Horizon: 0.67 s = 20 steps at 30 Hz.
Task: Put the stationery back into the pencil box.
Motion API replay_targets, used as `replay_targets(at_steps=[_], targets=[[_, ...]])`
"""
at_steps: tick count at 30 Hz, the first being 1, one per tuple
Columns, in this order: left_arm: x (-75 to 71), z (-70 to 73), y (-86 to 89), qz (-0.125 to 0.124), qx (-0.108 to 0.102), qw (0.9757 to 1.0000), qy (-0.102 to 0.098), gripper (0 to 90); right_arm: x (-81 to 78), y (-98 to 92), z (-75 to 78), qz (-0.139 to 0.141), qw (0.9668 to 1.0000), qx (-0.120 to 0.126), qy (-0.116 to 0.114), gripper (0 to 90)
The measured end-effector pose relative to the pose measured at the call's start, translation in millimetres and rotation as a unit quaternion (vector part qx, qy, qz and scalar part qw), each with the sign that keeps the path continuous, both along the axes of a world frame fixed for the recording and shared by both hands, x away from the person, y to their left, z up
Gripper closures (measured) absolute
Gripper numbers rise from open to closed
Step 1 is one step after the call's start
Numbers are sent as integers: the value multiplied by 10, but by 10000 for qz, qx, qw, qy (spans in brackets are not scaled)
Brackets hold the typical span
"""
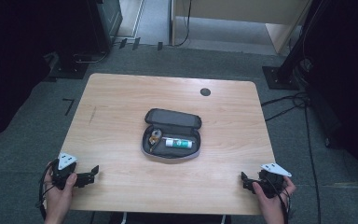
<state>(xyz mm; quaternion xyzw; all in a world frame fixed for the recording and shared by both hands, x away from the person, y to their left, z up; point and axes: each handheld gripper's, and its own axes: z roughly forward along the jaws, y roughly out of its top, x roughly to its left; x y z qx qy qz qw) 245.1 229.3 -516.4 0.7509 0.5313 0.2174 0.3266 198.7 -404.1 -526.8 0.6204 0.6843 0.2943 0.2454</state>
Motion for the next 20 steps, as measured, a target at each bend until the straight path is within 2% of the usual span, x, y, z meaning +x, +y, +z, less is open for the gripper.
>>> replay_targets(at_steps=[2,6,8,12,20], targets=[[-7,-6,-16,-16,66,10000,-11,0,1,1,1,43,10000,-12,-1,0],[-3,-24,-69,-28,308,9994,126,0,1,2,1,45,10000,-10,-2,0],[4,-28,-69,-62,246,9995,193,0,1,0,0,49,10000,-19,-3,0],[-10,-29,-97,49,243,9995,196,0,6,6,0,34,10000,-7,-7,0],[-11,-28,-98,44,242,9995,198,0,28,14,1,-38,10000,-3,2,0]])
